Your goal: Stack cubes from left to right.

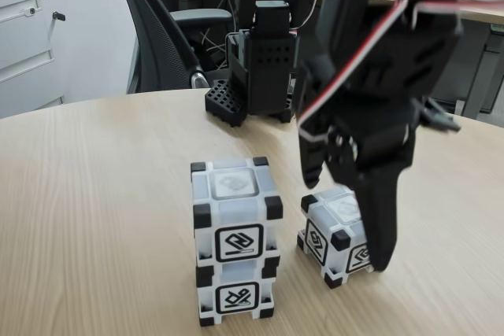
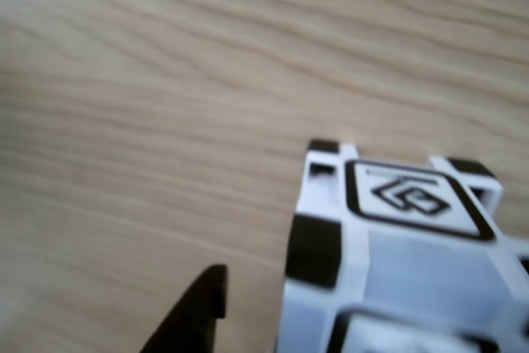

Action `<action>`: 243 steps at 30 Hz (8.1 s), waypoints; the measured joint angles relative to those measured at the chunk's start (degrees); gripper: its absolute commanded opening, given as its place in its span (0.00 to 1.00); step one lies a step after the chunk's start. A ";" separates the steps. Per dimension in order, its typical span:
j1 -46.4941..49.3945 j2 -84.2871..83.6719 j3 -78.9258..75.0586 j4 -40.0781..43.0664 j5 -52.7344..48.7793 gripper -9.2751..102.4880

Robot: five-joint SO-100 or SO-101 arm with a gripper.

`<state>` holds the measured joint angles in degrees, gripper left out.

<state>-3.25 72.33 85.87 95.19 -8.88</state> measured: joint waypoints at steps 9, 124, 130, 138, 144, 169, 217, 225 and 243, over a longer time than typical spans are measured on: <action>0.00 -1.05 0.00 -1.05 -0.53 0.42; 24.17 20.83 -12.83 8.88 -6.68 0.08; 24.26 20.83 -12.92 8.88 -6.68 0.08; 24.26 20.83 -12.92 8.88 -6.68 0.08; 24.35 20.83 -12.92 8.88 -8.09 0.08; 24.35 23.99 -20.65 8.88 -8.26 0.08; 23.73 17.23 -17.93 8.96 -3.34 0.08; 23.73 17.23 -17.93 8.96 -4.48 0.08; 18.90 17.14 -17.93 8.96 -4.57 0.08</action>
<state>15.64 89.47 67.94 104.15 -13.45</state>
